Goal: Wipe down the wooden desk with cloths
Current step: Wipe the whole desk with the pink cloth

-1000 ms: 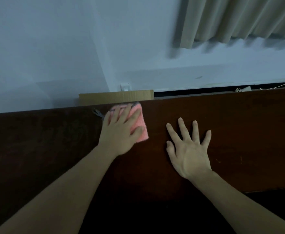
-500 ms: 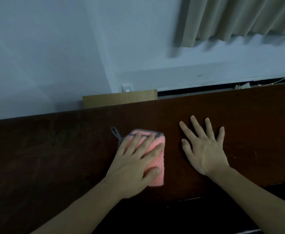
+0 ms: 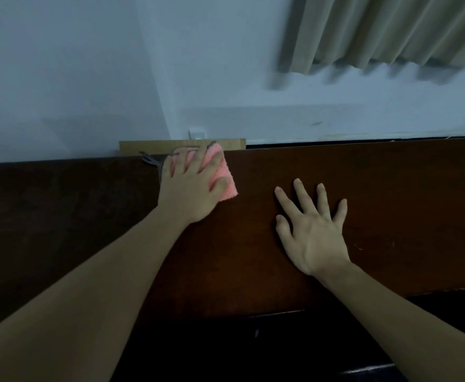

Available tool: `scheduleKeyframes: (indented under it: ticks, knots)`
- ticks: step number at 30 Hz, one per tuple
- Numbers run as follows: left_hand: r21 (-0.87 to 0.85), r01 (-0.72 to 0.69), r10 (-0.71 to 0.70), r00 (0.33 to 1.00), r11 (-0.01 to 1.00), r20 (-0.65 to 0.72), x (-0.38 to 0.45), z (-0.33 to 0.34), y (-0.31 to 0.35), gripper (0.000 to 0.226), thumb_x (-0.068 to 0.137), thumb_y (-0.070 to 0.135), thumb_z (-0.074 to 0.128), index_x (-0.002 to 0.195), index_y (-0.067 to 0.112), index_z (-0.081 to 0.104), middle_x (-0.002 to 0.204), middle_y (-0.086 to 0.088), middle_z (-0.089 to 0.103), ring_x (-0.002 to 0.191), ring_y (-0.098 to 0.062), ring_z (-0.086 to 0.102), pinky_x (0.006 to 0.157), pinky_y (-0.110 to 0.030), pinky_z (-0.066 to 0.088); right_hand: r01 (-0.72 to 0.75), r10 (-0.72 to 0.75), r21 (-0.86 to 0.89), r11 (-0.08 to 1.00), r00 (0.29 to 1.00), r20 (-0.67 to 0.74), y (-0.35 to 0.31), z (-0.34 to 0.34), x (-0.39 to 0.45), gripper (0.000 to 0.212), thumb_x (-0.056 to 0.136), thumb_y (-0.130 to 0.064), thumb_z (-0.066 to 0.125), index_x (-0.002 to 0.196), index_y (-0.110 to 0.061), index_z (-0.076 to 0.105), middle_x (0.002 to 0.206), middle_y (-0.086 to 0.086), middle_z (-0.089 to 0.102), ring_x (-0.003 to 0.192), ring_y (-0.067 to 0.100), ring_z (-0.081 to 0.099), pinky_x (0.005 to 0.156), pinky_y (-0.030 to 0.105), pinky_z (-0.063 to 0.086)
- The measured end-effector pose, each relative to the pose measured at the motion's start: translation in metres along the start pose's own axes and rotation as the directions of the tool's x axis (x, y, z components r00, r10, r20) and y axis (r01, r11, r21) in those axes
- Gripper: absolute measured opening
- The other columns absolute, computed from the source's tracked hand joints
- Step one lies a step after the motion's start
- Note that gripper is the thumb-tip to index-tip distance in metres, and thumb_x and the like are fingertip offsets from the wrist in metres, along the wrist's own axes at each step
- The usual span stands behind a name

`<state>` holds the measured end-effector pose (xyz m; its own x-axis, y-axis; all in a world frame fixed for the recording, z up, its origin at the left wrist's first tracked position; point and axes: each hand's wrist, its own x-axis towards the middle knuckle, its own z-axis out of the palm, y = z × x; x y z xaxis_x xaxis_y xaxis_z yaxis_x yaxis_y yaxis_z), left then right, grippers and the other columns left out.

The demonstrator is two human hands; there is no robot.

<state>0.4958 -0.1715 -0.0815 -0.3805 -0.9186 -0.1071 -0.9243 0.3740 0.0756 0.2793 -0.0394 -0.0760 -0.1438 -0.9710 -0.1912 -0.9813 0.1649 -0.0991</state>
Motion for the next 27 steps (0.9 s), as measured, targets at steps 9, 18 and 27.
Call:
scheduleKeyframes:
  ticks: [9, 18, 27]
  knots:
    - [-0.084, -0.208, 0.216, 0.971, 0.974, 0.104, -0.156, 0.008, 0.042, 0.065, 0.102, 0.066, 0.016, 0.159, 0.046, -0.009, 0.166, 0.012, -0.024, 0.152, -0.022, -0.027, 0.120, -0.046, -0.020, 0.008, -0.007, -0.037, 0.999, 0.999, 0.040, -0.001, -0.004, 0.002, 0.073, 0.089, -0.059, -0.007, 0.160, -0.043, 0.000, 0.170, 0.000, -0.006, 0.154, 0.039, -0.011, 0.116, 0.071, -0.003]
    - [0.001, 0.141, -0.141, 0.987, 0.990, 0.078, -0.074, 0.006, 0.021, 0.069, 0.099, 0.068, 0.009, 0.158, 0.042, -0.015, 0.169, 0.003, -0.016, 0.155, -0.032, -0.011, 0.123, -0.054, -0.007, 0.029, -0.028, -0.025, 0.999, 0.999, 0.033, 0.001, -0.002, 0.000, 0.063, 0.100, -0.056, 0.003, 0.160, -0.041, -0.002, 0.170, 0.001, -0.008, 0.153, 0.041, -0.014, 0.116, 0.072, -0.005]
    - [-0.083, 0.056, -0.045, 0.990, 0.995, 0.133, -0.153, 0.006, 0.064, 0.065, 0.101, 0.066, 0.011, 0.155, 0.047, -0.020, 0.163, 0.010, -0.032, 0.151, -0.024, -0.028, 0.119, -0.047, -0.017, 0.044, -0.044, -0.005, 0.999, 0.998, 0.033, -0.001, -0.005, -0.001, 0.060, 0.104, -0.053, 0.011, 0.161, -0.039, -0.002, 0.170, 0.003, -0.009, 0.153, 0.043, -0.013, 0.116, 0.074, -0.003]
